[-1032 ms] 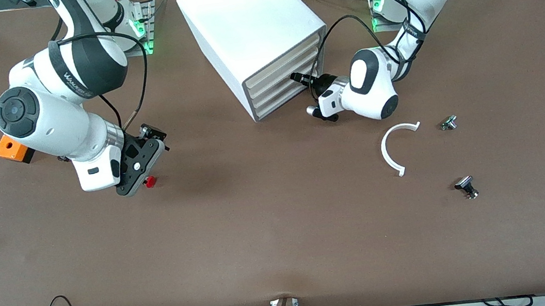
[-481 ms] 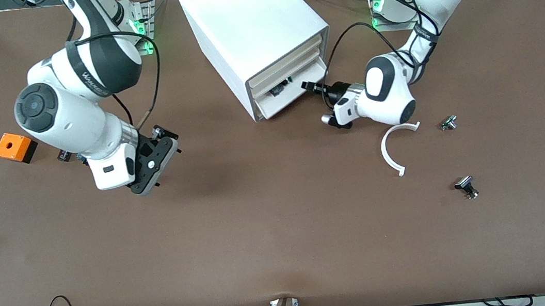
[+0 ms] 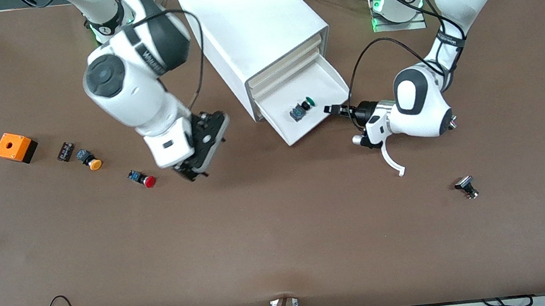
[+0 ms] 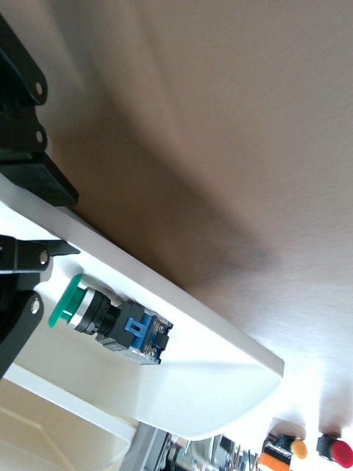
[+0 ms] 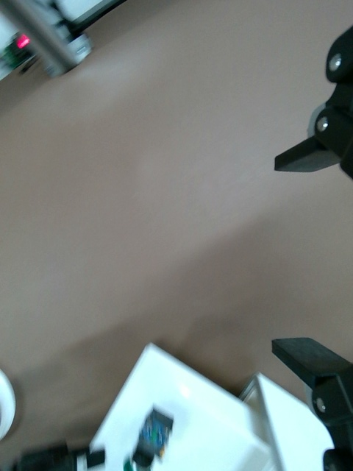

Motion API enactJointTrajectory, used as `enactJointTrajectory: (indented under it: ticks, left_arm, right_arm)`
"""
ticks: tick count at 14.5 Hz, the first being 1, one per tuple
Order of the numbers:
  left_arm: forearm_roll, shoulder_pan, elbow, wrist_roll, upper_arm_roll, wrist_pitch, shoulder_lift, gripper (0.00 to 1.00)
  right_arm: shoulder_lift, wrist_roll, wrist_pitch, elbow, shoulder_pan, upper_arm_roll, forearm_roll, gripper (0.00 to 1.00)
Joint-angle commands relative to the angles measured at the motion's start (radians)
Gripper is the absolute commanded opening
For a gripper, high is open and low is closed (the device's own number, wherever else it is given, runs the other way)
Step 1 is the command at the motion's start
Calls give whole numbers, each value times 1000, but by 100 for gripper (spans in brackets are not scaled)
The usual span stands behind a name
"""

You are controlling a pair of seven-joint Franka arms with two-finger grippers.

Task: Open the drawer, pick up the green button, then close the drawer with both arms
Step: 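Pull the drawer open with the left gripper, then lower the right gripper into the drawer while the left gripper withdraws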

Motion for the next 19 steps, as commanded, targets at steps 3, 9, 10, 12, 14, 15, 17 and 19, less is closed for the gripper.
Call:
enactJointTrajectory:
  ticks: [3,9,10,12,14,15,17,19]
  left_arm:
    - [65,-6,67,-39,23,22,24,52]
    - [65,23,69,-41,31,-21,-17,100]
    - [67,26,74,-45,43,-28,-35,100]
    - [70,40,87,-48,73,-68,-80,100]
    - [131,58,90,-50,112,-93,-140,100]
    - [181,75,89,-53,113,-97,-176,100]
    - [328,98,89,-111,115,-128,-258,100]
    - [506,101,89,-166,115,-136,-344,100]
  right_arm:
    - [36,-126,38,50,91,-9,6,100]
    - [93,-108,33,153,283,-14,-216,100]
    - [93,-103,32,154,285,-11,-215,100]
    - [96,-106,29,154,306,-9,-212,100]
    - [119,-111,12,154,334,-9,-212,100]
    - [131,-120,10,156,337,-8,-212,100]
    - [134,-161,10,156,345,12,-212,100]
    - [136,-241,3,156,352,14,-212,100]
